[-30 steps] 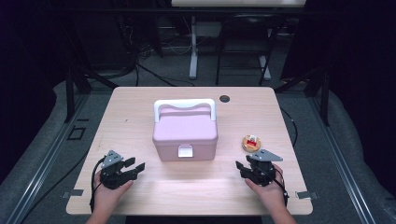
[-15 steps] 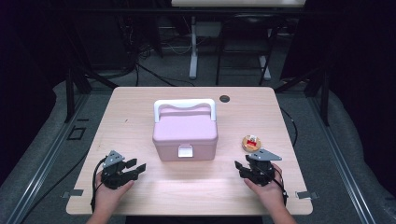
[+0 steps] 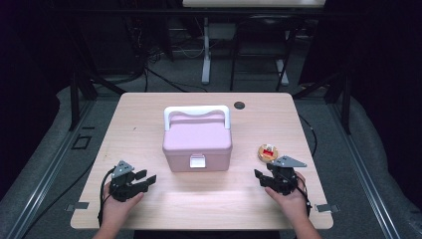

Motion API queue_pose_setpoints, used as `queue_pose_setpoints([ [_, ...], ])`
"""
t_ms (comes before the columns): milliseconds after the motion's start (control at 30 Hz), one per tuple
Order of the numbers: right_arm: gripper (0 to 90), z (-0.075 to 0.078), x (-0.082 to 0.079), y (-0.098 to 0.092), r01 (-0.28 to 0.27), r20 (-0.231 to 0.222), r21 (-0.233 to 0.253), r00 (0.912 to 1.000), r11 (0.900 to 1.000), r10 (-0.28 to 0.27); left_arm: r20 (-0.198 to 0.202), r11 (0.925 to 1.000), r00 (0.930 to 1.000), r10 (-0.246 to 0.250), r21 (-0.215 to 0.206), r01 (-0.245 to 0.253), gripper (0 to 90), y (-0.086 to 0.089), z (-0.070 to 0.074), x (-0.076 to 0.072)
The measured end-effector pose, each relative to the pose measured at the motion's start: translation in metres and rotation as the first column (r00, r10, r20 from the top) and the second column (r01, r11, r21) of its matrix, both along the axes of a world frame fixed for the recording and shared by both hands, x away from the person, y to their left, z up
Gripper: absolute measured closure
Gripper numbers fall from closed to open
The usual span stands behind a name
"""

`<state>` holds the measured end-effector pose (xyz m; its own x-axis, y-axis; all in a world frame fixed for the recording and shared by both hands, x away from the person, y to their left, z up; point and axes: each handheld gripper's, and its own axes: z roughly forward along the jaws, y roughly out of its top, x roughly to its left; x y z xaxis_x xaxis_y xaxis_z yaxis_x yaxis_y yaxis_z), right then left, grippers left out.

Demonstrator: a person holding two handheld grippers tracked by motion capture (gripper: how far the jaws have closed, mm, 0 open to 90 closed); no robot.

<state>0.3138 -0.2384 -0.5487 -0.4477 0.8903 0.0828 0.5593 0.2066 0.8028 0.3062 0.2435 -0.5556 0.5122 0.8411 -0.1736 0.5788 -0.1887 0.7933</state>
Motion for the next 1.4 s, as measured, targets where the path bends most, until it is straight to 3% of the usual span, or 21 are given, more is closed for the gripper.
queue_pose_setpoints([
  [100, 47.1, 0.001, 0.004, -0.005, 0.007, -0.008, -0.017, 0.9999, 1.000, -0.007, -0.003, 0.9999, 1.0000, 0.001, -0.015, -0.001, 50.5, 0.000, -0.001, 0.000],
  [233, 46.6, 0.005, 0.009, -0.010, 0.032, -0.020, 0.016, 0.9993, 0.999, -0.032, -0.006, 0.9999, 1.0000, -0.007, -0.008, 0.006, 50.4, 0.000, 0.001, -0.001],
  [367, 44.6, 0.015, 0.021, -0.016, 0.101, -0.026, 0.028, 0.9946, 0.994, -0.100, 0.004, 0.9999, 1.0000, -0.001, -0.011, 0.001, 50.3, -0.001, 0.000, -0.002],
  [433, 44.3, 0.017, 0.024, -0.016, 0.108, -0.027, 0.022, 0.9938, 0.994, -0.108, 0.004, 1.0000, 1.0000, -0.001, -0.010, 0.001, 50.2, -0.001, -0.001, -0.002],
  [533, 32.8, 0.018, 0.039, -0.017, 0.110, -0.026, -0.009, 0.9936, 0.994, -0.110, 0.001, 1.0000, 1.0000, -0.003, -0.008, 0.003, 50.2, -0.001, -0.001, -0.001],
  [600, 25.0, 0.016, 0.049, -0.016, 0.101, -0.051, -0.012, 0.9935, 0.995, -0.102, 0.001, 1.0000, 1.0000, -0.004, -0.008, 0.004, 50.2, -0.001, -0.001, -0.001],
  [733, 20.6, 0.009, 0.074, -0.011, 0.153, -0.094, -0.092, 0.9823, 0.984, -0.162, -0.001, 0.9999, 1.0000, -0.008, -0.009, 0.008, 50.0, -0.001, -0.001, 0.000],
  [900, 20.8, 0.005, 0.089, -0.008, 0.191, -0.129, -0.109, 0.9702, 0.975, -0.205, -0.001, 0.9999, 0.9999, -0.012, -0.011, 0.012, 49.7, -0.001, -0.001, 0.000],
  [1133, 21.4, 0.003, 0.107, -0.007, 0.234, -0.135, -0.123, 0.9589, 0.964, -0.250, -0.002, 0.9998, 0.9999, -0.016, -0.013, 0.016, 49.6, -0.001, -0.001, 0.000],
  [1267, 21.0, -0.001, 0.117, -0.008, 0.264, -0.161, -0.129, 0.9455, 0.956, -0.283, -0.011, 0.9997, 0.9997, -0.023, -0.007, 0.022, 49.6, 0.000, -0.001, 0.000],
  [1400, 20.2, -0.007, 0.122, -0.010, 0.270, -0.189, -0.119, 0.9387, 0.956, -0.289, -0.005, 0.9997, 0.9998, -0.017, -0.016, 0.017, 49.4, 0.000, -0.002, 0.000],
])
